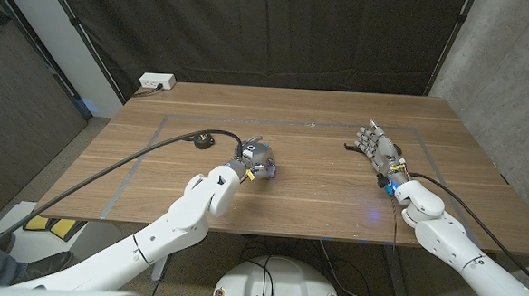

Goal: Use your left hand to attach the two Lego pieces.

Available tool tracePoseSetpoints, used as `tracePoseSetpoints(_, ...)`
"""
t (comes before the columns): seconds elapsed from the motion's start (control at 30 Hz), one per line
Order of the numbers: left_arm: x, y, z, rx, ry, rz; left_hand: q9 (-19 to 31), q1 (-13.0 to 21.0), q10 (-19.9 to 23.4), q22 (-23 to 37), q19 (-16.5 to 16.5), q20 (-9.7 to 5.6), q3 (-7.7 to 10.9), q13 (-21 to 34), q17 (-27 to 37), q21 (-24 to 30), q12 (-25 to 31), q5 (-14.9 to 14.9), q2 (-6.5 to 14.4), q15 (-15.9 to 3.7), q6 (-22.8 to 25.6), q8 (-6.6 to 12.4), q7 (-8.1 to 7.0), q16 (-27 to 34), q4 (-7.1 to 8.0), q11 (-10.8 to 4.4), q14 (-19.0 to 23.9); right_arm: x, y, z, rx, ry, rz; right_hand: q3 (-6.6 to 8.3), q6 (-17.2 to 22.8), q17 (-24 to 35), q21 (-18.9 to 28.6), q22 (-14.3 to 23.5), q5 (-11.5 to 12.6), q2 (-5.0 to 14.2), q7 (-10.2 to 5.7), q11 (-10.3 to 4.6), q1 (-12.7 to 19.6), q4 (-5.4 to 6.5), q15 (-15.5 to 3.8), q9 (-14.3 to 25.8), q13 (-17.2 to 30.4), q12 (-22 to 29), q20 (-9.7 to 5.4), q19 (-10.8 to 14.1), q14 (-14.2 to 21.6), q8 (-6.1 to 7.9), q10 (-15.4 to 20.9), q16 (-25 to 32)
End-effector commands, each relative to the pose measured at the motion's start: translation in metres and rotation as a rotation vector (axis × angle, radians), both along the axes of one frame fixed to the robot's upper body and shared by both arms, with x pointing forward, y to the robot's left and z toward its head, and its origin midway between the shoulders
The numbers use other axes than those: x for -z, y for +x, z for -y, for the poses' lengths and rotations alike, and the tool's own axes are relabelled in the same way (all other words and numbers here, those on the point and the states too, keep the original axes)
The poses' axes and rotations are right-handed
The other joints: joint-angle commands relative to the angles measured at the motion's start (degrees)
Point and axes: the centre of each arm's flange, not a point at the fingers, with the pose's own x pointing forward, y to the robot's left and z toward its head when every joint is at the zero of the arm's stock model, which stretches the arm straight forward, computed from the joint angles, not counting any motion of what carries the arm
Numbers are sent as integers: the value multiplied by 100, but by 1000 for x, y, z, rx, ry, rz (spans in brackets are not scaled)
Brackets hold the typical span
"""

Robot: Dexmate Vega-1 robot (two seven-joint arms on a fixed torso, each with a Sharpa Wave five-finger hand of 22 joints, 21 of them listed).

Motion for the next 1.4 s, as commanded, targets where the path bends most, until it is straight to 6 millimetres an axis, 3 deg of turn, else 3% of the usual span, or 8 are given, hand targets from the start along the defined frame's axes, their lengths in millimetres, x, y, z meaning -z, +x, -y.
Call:
tracePoseSetpoints(0.03,-15,0,-5,-2,-21,22,15,49,113,5,15,-46,77,25,10,-19,-17,-22,53,-698,199,2,124,-7,21,-59,68,-4,4,-5,-8,-5,4,-19,-2,19,27,16,-10,43,-55,11,14,-16,35,21,6,48,58,16,-14,0,11,1)
tracePoseSetpoints(0.5,-26,0,-15,-30,-49,31,16,84,126,5,19,-41,133,27,13,-34,-65,-40,67,-682,231,-32,118,-28,36,-57,78,-11,13,-12,-33,-27,7,-22,0,18,27,16,-9,48,-50,9,17,-19,26,21,6,48,59,16,-12,1,10,0)
tracePoseSetpoints(1.03,-48,12,-26,-15,-102,-17,18,89,168,5,27,-41,167,30,14,-44,-83,-52,57,-664,265,-61,147,-38,59,-49,89,-18,15,-12,-24,-24,20,-24,1,17,29,16,-9,54,-46,16,25,-26,37,21,6,52,63,19,-11,2,18,-1)
tracePoseSetpoints(1.4,-54,22,-27,-3,-107,-69,20,91,178,5,34,-34,198,31,15,-48,-98,-57,60,-613,284,-86,178,-39,77,-37,107,-31,7,-17,-12,-47,73,-28,8,16,29,16,-9,55,-43,17,29,-30,44,21,6,54,65,19,-7,5,23,0)
